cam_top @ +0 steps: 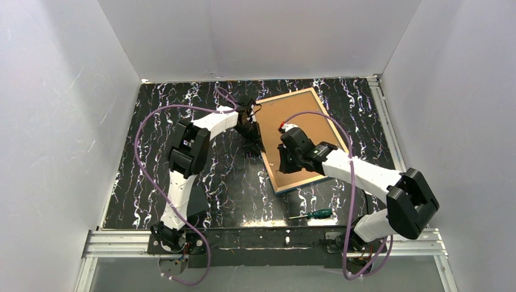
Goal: Take the photo out of the frame
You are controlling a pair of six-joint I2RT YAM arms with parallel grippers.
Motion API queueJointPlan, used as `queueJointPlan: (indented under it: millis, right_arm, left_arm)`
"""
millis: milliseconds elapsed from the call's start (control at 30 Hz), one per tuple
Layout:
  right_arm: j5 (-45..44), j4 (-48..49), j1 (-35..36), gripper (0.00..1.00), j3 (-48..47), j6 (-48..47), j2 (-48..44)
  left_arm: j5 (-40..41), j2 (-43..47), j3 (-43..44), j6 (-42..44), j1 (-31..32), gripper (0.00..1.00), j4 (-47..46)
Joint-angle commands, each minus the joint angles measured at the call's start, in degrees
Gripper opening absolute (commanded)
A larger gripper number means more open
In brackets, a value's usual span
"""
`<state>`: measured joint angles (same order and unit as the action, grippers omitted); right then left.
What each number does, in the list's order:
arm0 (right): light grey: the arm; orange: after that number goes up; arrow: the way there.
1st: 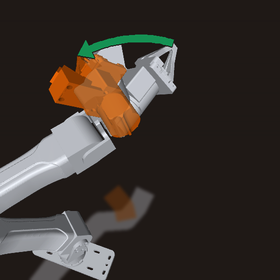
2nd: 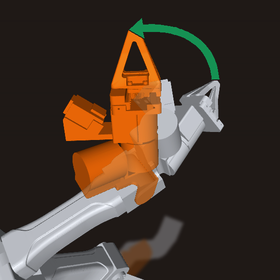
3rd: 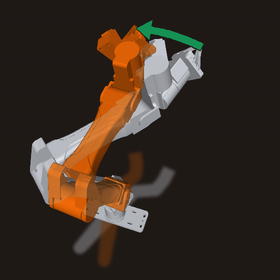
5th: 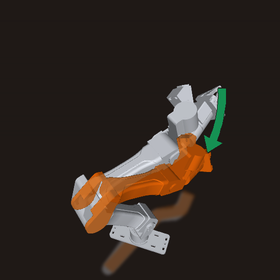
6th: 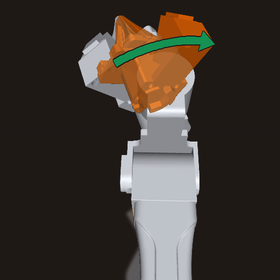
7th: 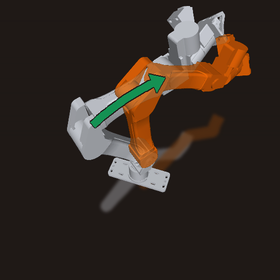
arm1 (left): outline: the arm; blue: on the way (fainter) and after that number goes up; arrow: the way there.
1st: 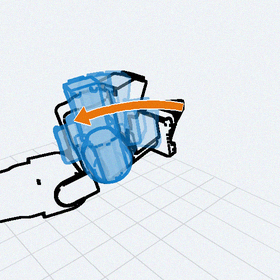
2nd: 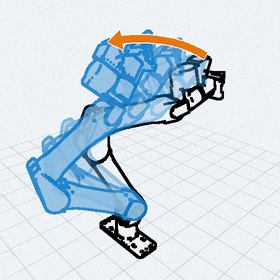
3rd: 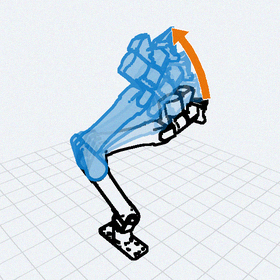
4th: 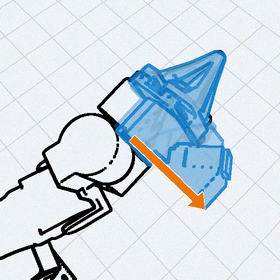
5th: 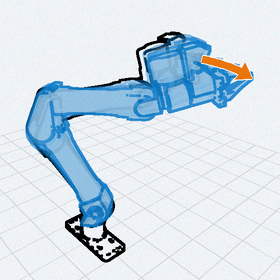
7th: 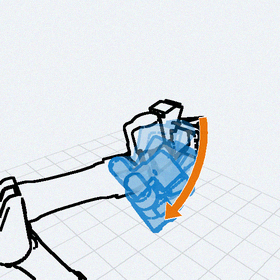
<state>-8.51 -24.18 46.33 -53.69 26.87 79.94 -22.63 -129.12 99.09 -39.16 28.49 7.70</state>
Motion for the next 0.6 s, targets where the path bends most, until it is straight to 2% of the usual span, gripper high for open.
queueJointPlan:
  millis: [0,567]
  right_arm:
    - [-2.6,1.9,1.1,0.01,-4.6,0.2,3.2]
    - [-9.0,1.7,2.0,0.01,-10.7,-1.5,11.1]
  left_arm:
    - [6.2,-2.7,-4.3,2.2,-1.2,0.00,4.0]
    - [5.4,-1.7,-6.3,2.3,-1.2,0.00,4.3]
